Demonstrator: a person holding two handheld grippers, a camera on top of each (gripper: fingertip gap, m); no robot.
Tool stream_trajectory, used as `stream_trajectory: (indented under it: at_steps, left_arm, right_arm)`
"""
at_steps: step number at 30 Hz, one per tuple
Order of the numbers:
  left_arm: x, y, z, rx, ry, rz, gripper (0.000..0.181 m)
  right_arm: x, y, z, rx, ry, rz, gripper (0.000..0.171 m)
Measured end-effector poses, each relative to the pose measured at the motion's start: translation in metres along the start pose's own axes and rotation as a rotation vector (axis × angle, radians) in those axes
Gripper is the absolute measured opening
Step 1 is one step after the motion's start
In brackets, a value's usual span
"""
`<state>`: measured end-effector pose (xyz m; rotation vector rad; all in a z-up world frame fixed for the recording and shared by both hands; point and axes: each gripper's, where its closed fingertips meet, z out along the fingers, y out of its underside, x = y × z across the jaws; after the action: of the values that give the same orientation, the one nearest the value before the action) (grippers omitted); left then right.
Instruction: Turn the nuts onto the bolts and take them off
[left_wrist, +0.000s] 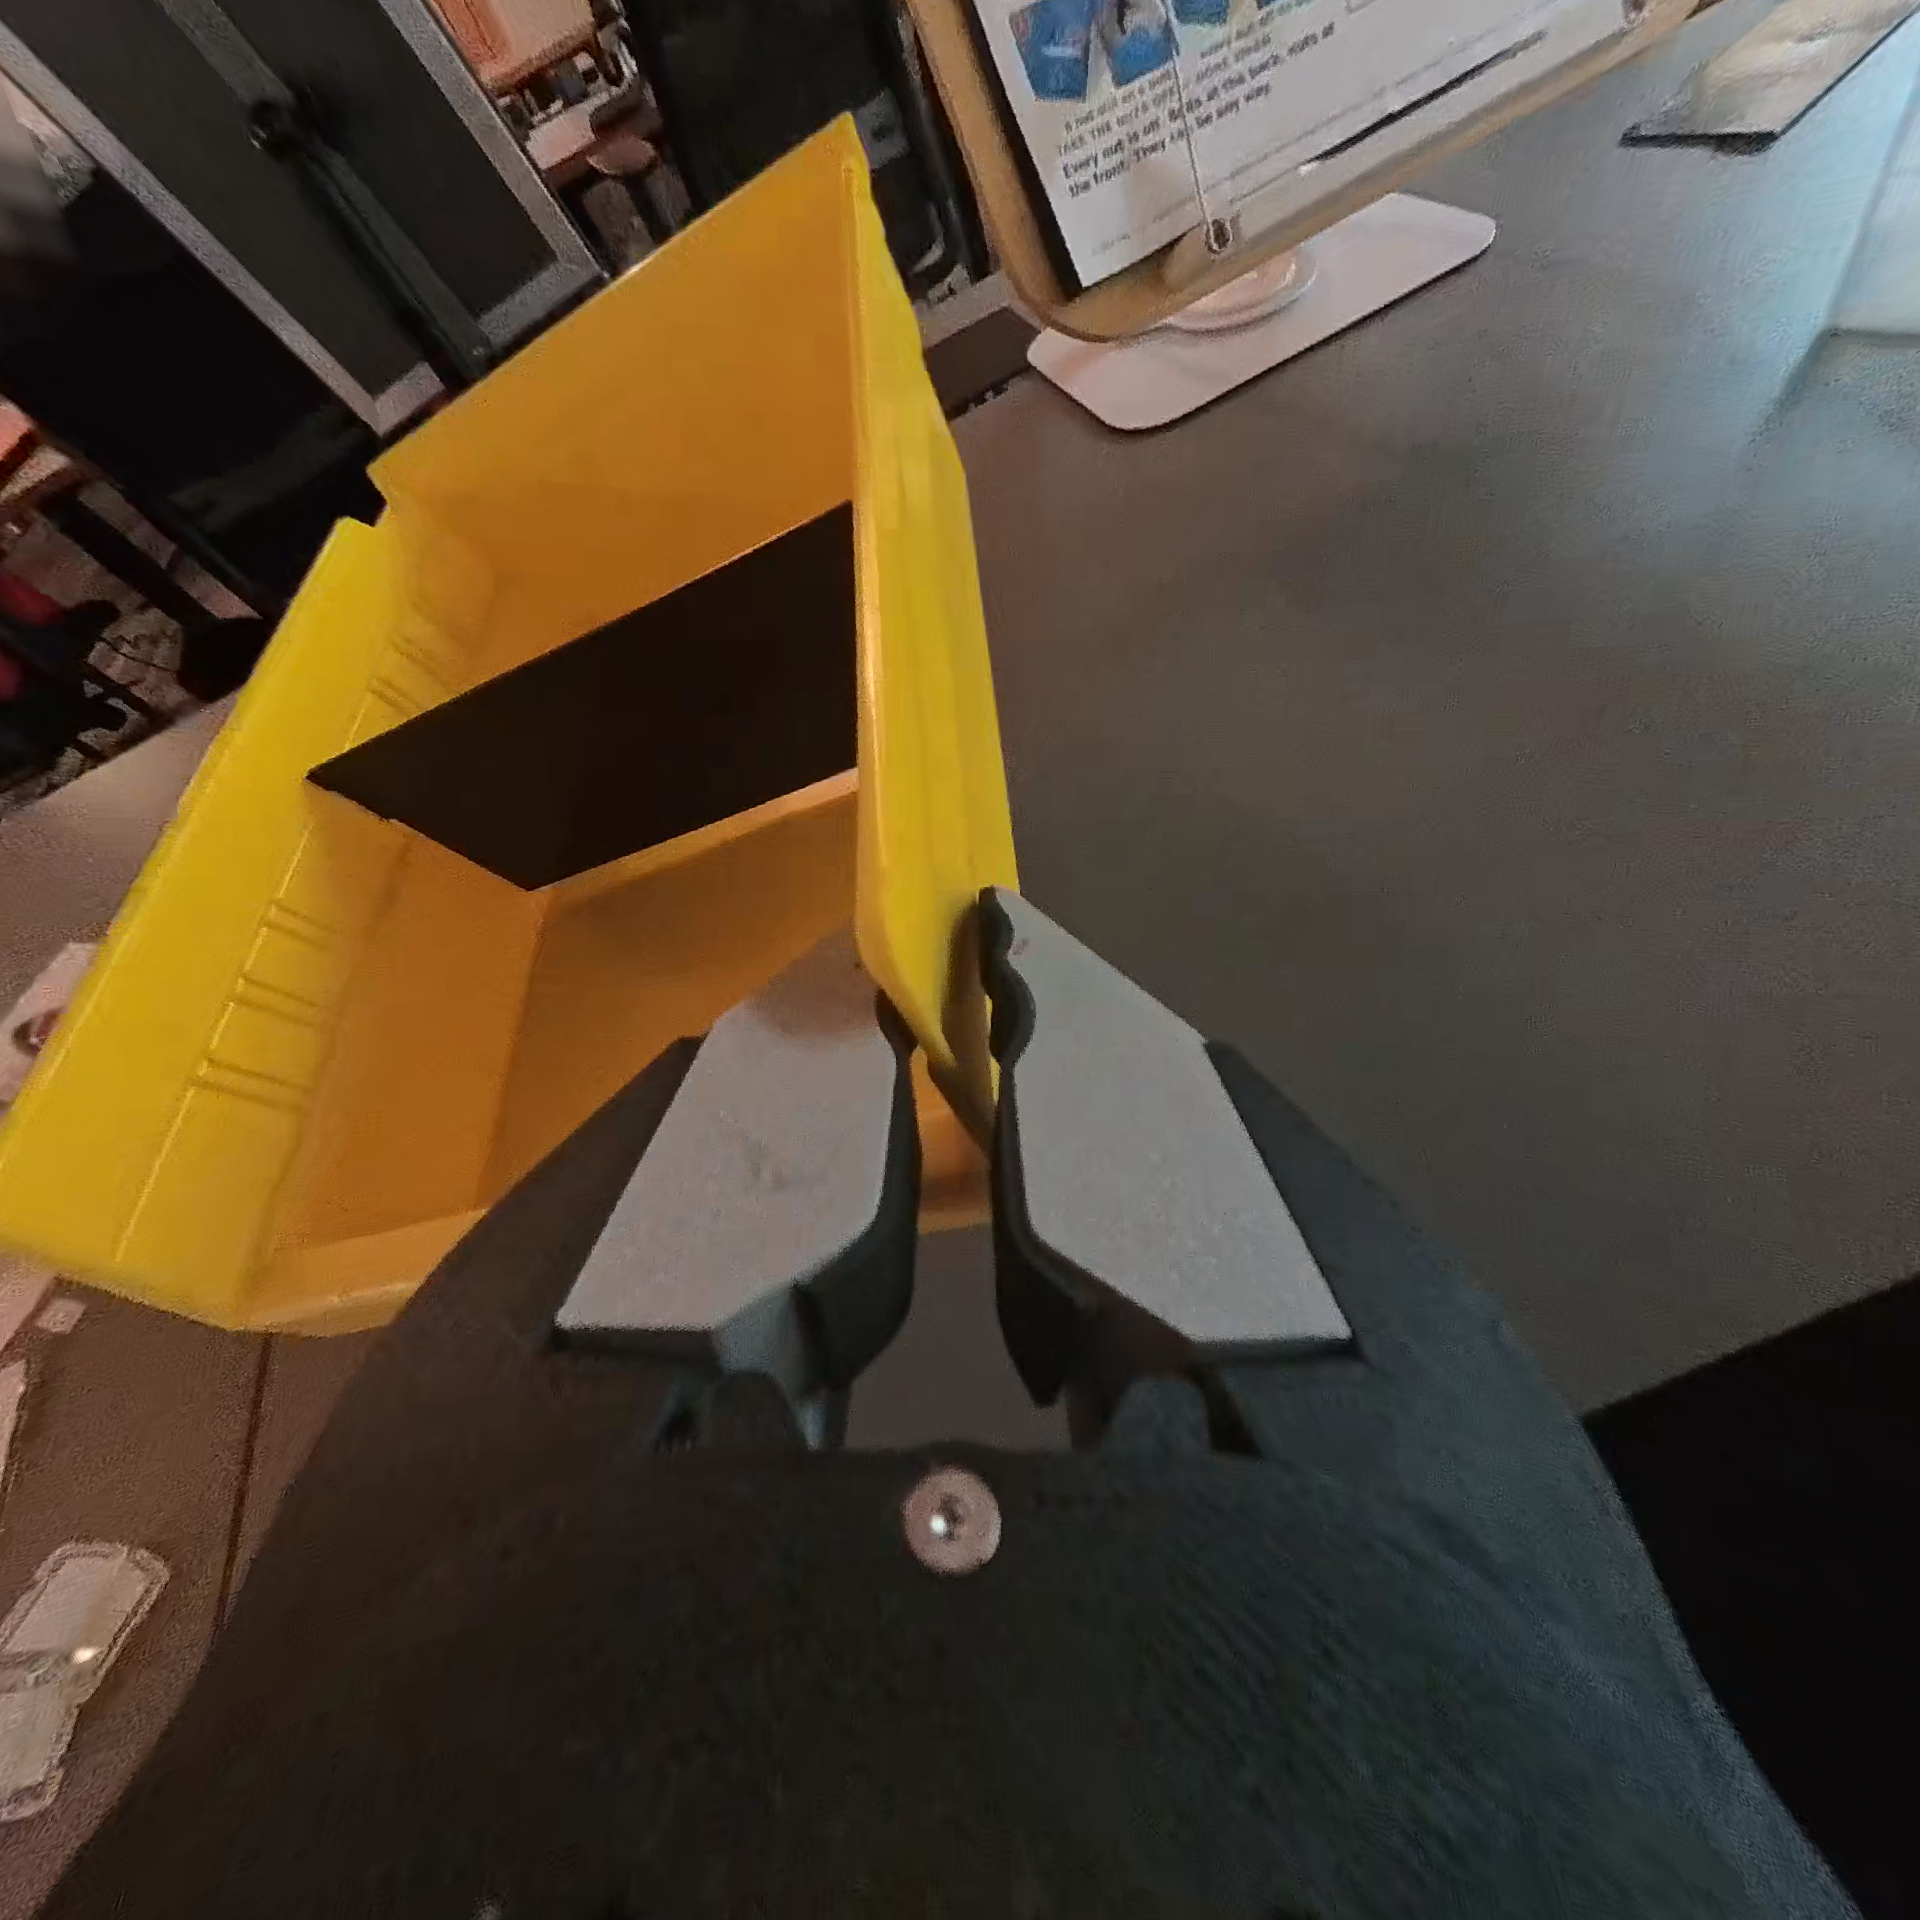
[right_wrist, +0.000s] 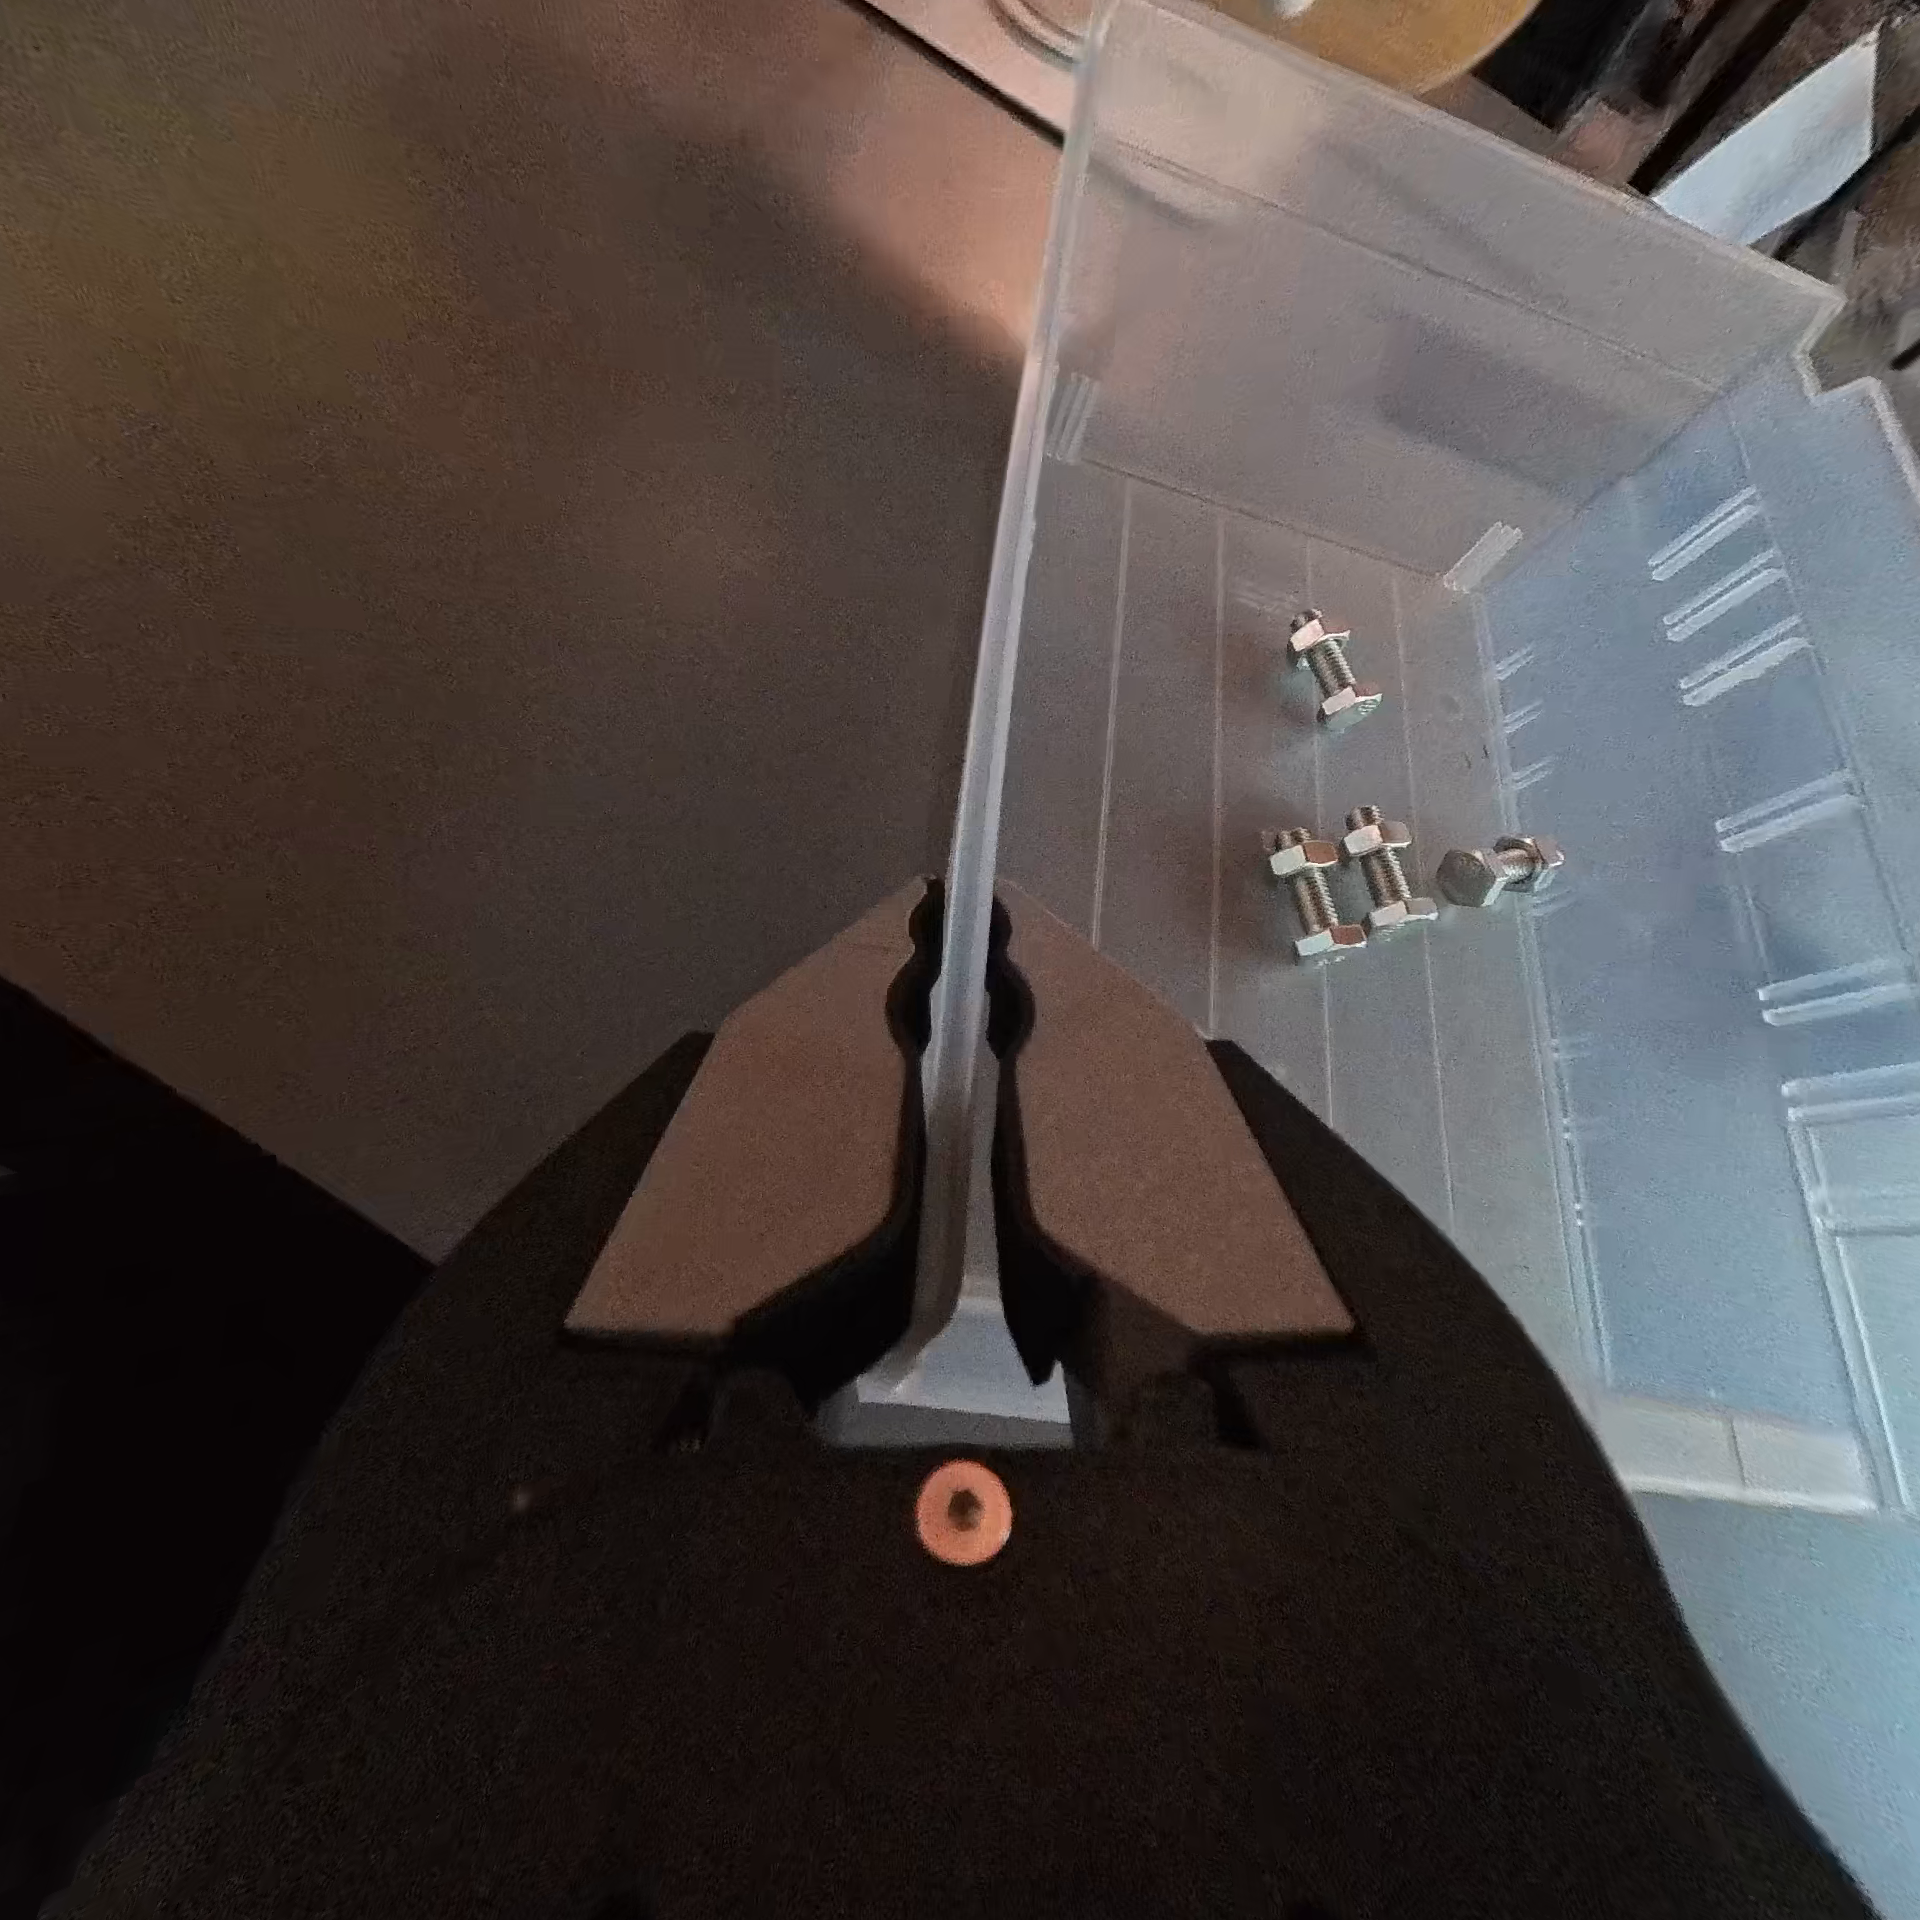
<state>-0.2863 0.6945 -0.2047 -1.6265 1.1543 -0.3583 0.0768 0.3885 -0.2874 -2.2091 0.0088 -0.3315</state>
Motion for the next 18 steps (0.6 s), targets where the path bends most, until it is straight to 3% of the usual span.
stream_trajectory:
  at_steps: [9,13,18]
  left_arm:
    - [0.014,-0.014,-0.07,0.1,-0.052,0.028,0.004]
    - [0.01,-0.013,-0.095,0.099,-0.071,0.011,0.004]
    - [-0.003,-0.011,-0.113,0.092,-0.121,0.002,0.004]
  right_arm:
    - [-0.141,-0.061,0.025,0.046,-0.206,-0.114,0.016]
    - [-0.221,-0.109,0.053,0.116,-0.35,-0.111,0.025]
    - [-0.316,-0.185,0.104,0.213,-0.537,-0.044,0.052]
